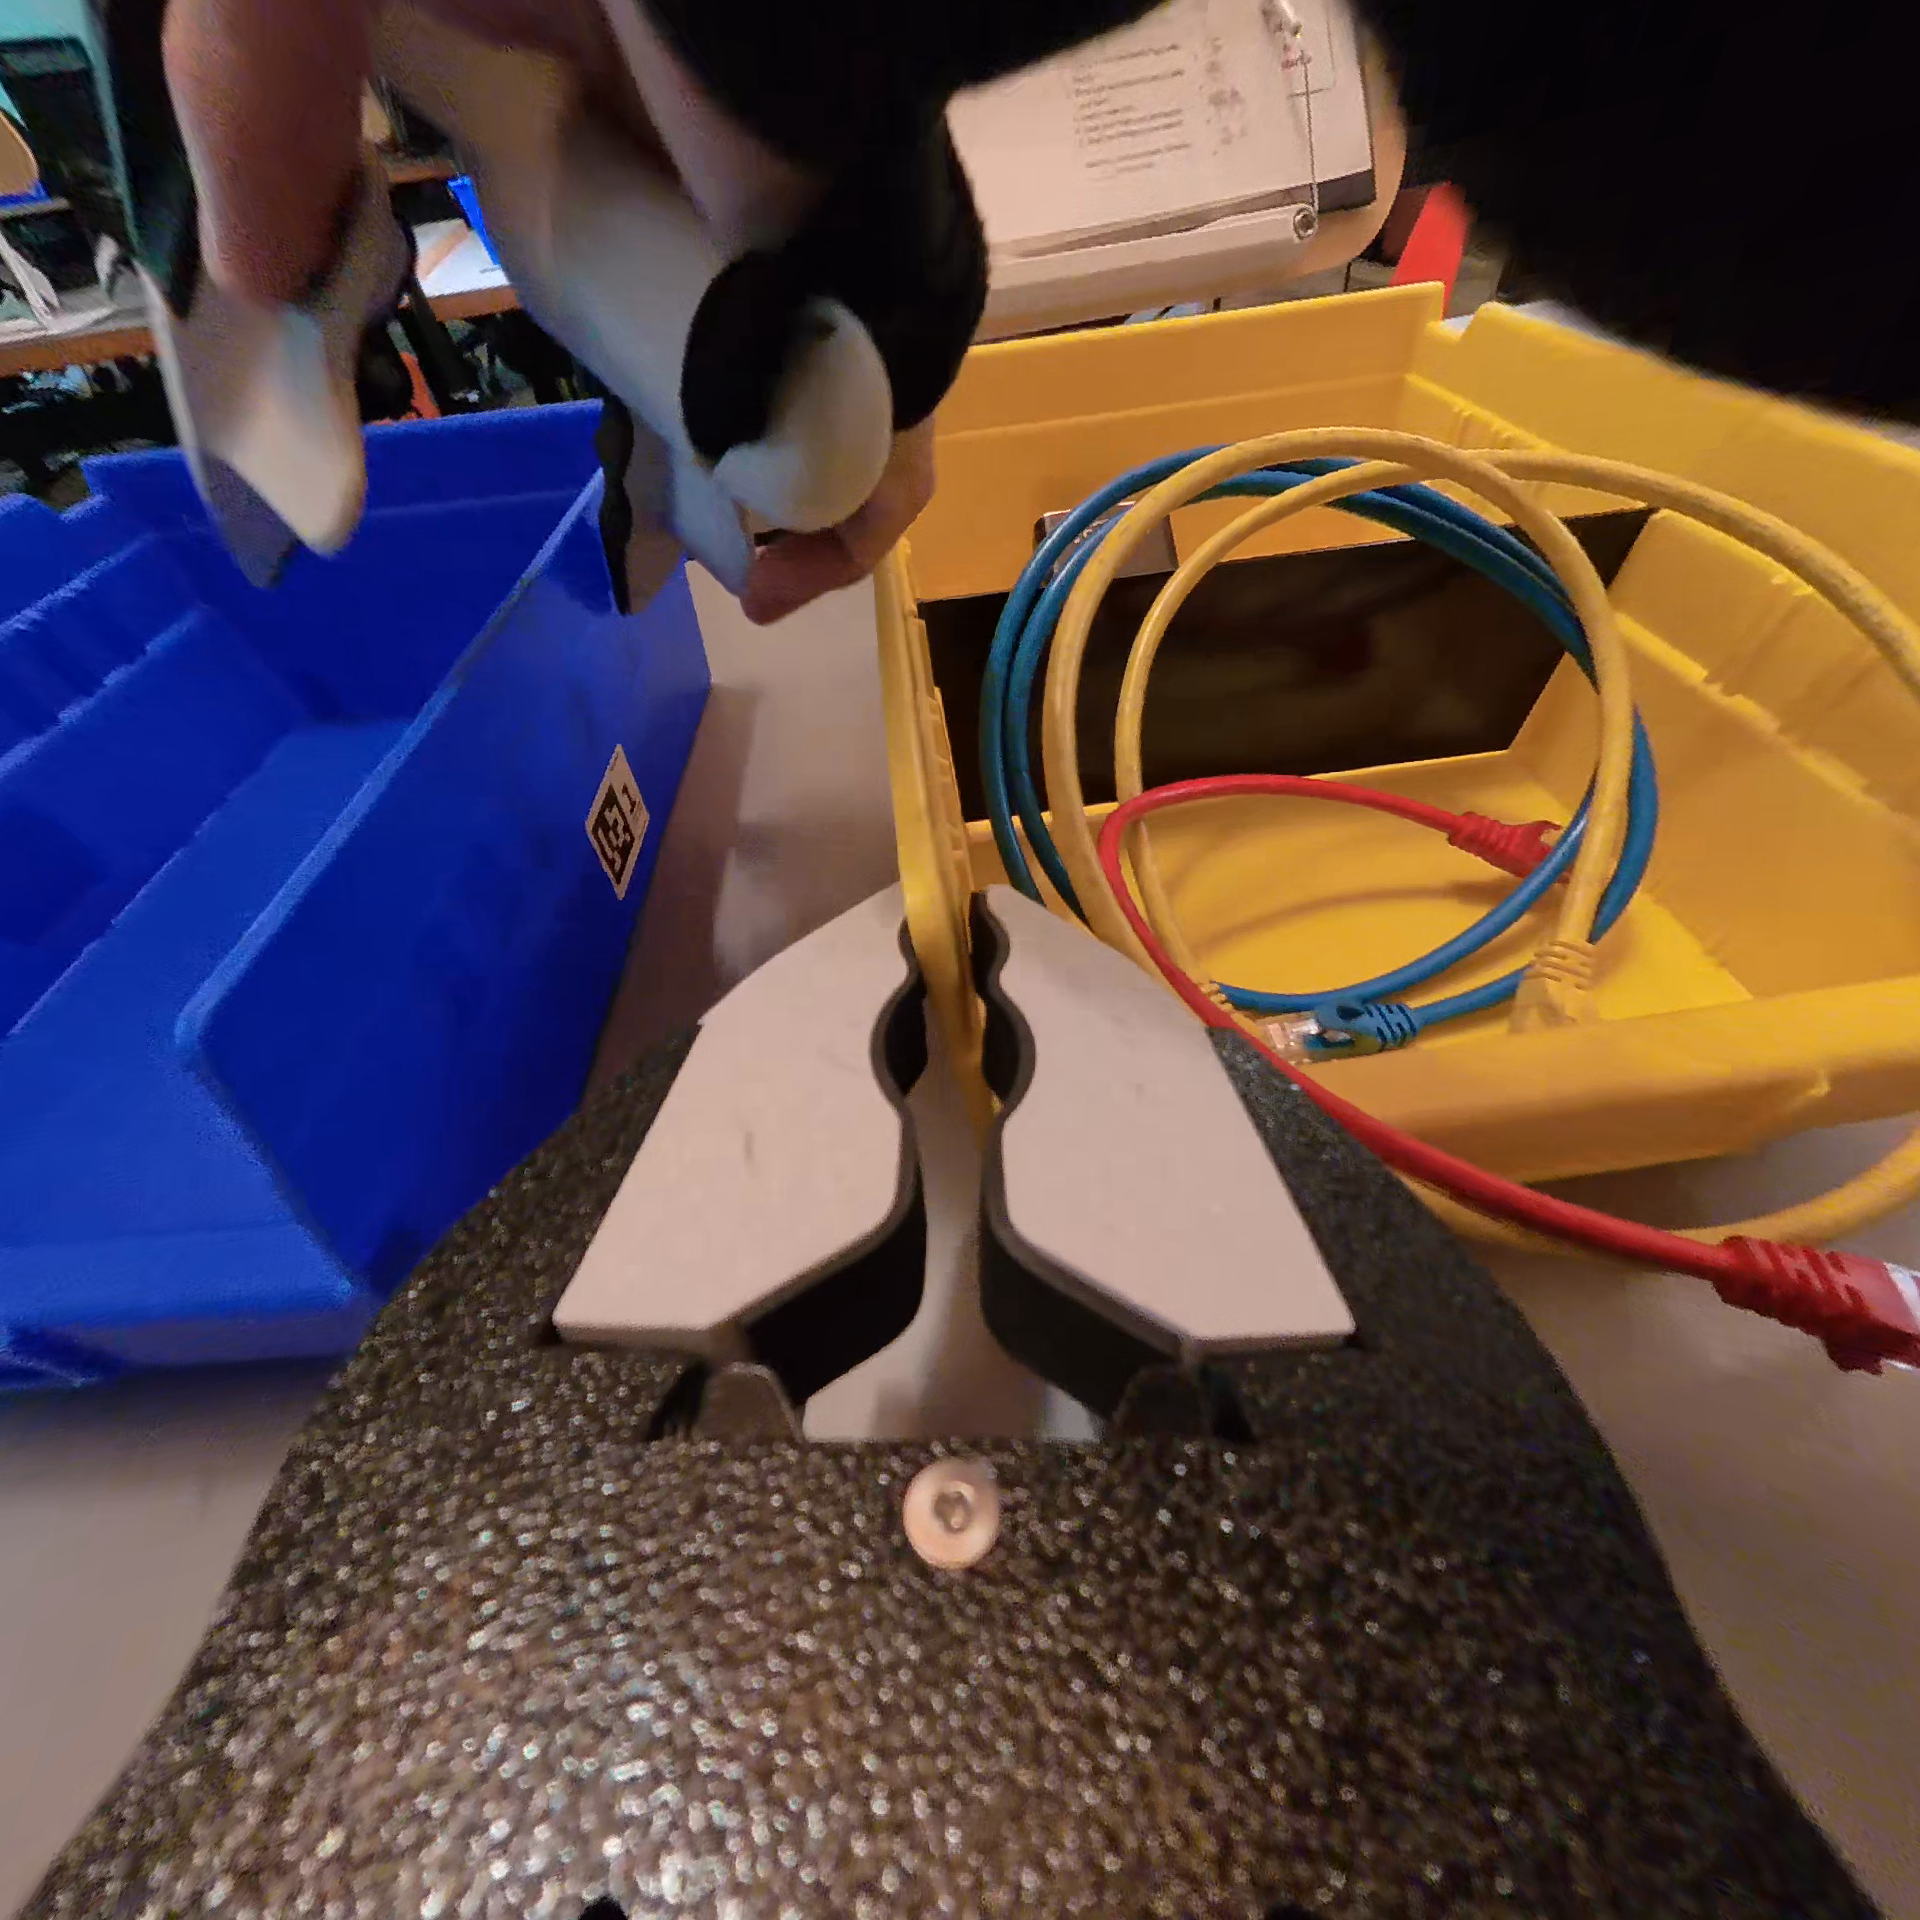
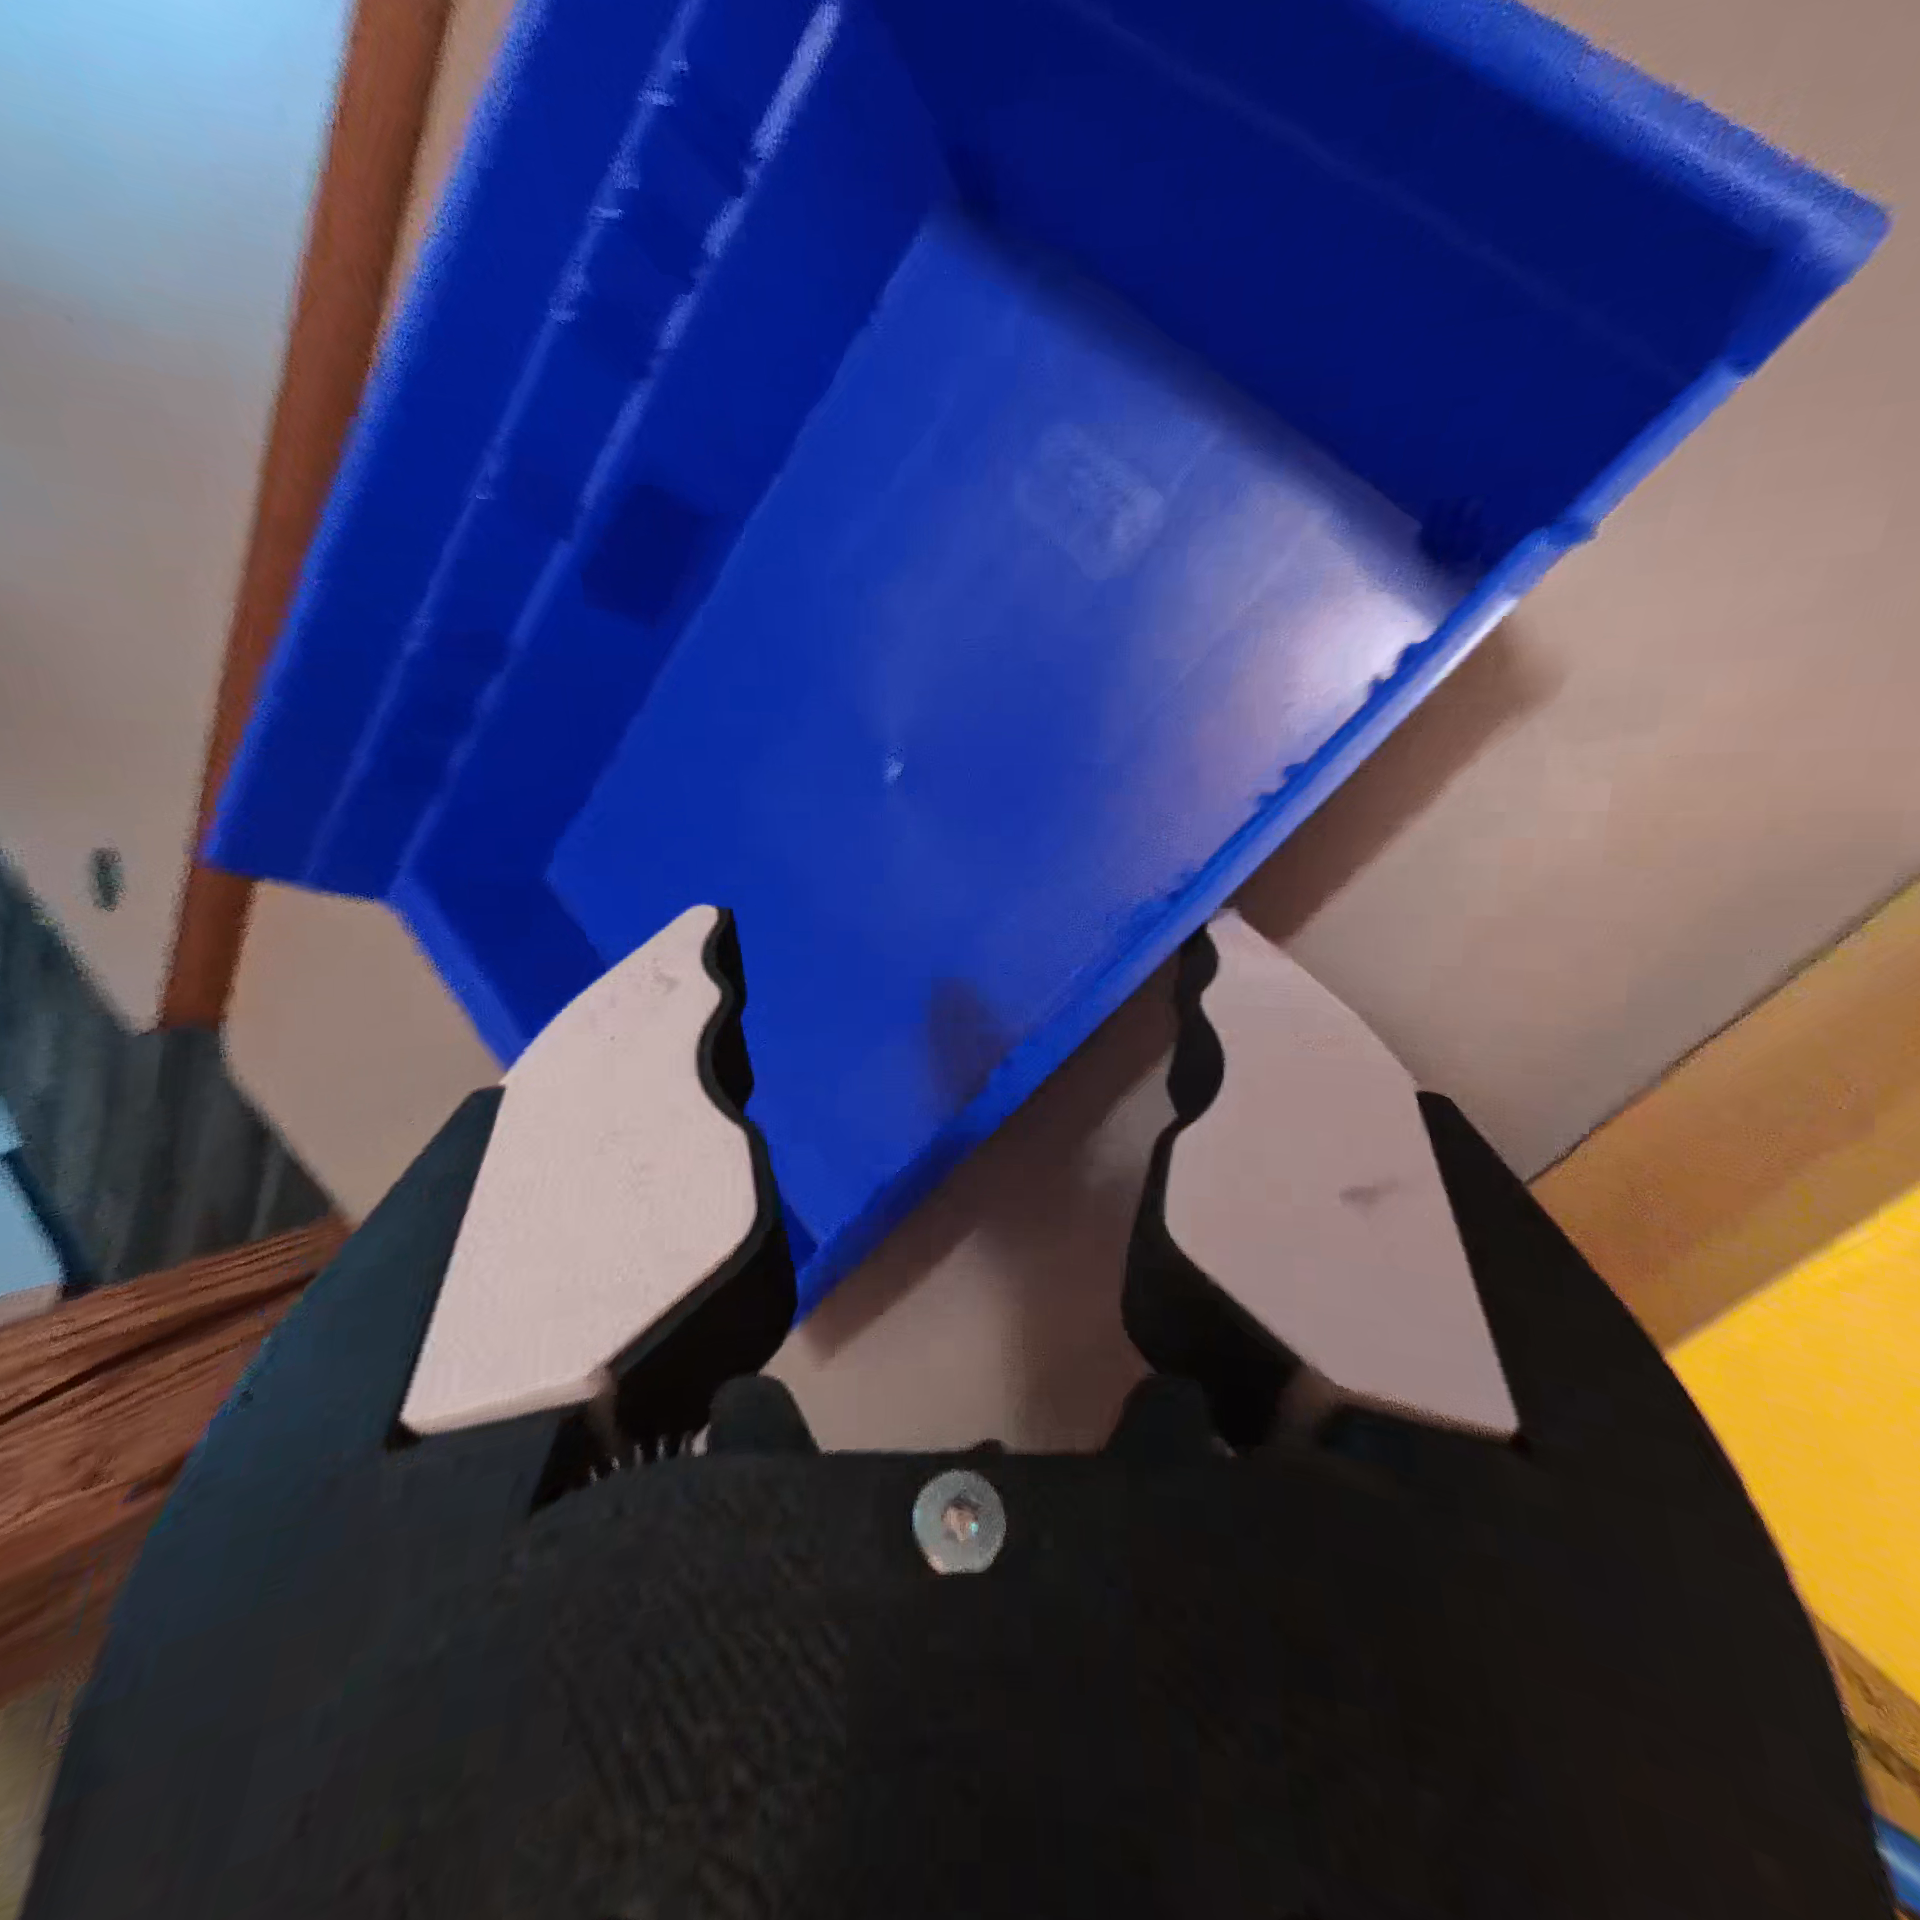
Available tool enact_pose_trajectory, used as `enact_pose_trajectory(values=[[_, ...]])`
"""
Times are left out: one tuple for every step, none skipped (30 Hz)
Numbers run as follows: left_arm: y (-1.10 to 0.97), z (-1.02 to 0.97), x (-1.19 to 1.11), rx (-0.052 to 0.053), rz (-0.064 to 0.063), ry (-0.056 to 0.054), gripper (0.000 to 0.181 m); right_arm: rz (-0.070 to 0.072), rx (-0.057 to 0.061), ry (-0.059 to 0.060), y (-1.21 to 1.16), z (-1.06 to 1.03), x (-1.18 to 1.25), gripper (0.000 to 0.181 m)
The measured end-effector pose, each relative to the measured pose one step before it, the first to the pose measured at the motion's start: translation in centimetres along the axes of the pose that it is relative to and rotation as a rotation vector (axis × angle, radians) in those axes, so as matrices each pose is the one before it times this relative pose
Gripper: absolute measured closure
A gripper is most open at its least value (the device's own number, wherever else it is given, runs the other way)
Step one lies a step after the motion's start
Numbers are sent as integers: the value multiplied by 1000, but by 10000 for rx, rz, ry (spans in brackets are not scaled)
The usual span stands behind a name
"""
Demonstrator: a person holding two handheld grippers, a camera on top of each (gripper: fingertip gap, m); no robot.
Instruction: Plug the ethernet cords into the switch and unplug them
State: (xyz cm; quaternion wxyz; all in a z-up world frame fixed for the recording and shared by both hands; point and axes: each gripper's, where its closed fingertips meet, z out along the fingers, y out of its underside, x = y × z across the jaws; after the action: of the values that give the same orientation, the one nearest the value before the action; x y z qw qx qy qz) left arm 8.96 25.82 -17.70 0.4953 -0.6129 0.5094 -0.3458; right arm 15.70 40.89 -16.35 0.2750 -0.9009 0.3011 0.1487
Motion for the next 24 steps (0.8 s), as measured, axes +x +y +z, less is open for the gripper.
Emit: enact_pose_trajectory(values=[[-4,11,-56,0,-113,91,176,114,-15,576,-244,518,729,108],[1,9,-33,0,-106,73,176,45,133,446,-454,375,471,108],[4,12,-71,0,-66,10,176,-71,154,288,-353,413,230,106],[-14,28,-137,0,-6,-43,176,-38,26,188,-87,521,76,102],[0,50,-133,-2,31,-56,176,-11,-149,81,195,652,-33,97],[-9,48,-108,0,12,-22,176,-54,-271,54,436,737,-48,93],[-10,53,-96,0,-1,-5,177,10,-200,133,408,727,36,90],[-11,61,-93,-1,-8,-9,177,-5,3,175,84,575,125,92],[-20,55,-85,0,-28,4,177,-117,171,76,-192,381,56,96],[-8,51,-87,0,-35,7,177,-108,57,-149,4,393,-165,102],[-14,70,-84,0,-33,7,177,103,-118,-276,255,411,-173,116],[-20,59,-90,-1,-46,4,178,256,118,-45,-73,326,319,133],[-6,42,-63,-2,-31,5,178,236,361,-123,-406,137,85,139],[-8,38,-47,0,-19,9,178,298,95,192,-180,58,255,145],[-3,11,-24,1,-9,6,178,-114,-52,158,-87,-12,132,151],[0,-2,-11,0,13,-9,178,-237,60,-158,-315,-208,-258,152],[-1,-4,-3,1,17,-8,178,19,231,-221,-758,-520,-334,151],[-1,-7,8,1,22,-4,177,-347,196,-131,-943,-740,-304,150],[-2,-1,-5,2,33,7,177,-584,173,-45,-1114,-1015,-214,150],[-1,-12,-10,3,60,12,177,-396,205,-86,-1314,-1308,-129,150],[13,-28,-36,4,79,6,177,-301,274,-146,-1522,-1630,-19,150],[0,-13,-57,4,71,6,177,-256,402,-165,-1687,-1932,167,149],[19,-17,-87,1,21,3,177,-276,492,-134,-1758,-2211,421,150],[17,-21,-122,-2,0,-3,177,-346,481,-48,-1674,-2427,755,151]])
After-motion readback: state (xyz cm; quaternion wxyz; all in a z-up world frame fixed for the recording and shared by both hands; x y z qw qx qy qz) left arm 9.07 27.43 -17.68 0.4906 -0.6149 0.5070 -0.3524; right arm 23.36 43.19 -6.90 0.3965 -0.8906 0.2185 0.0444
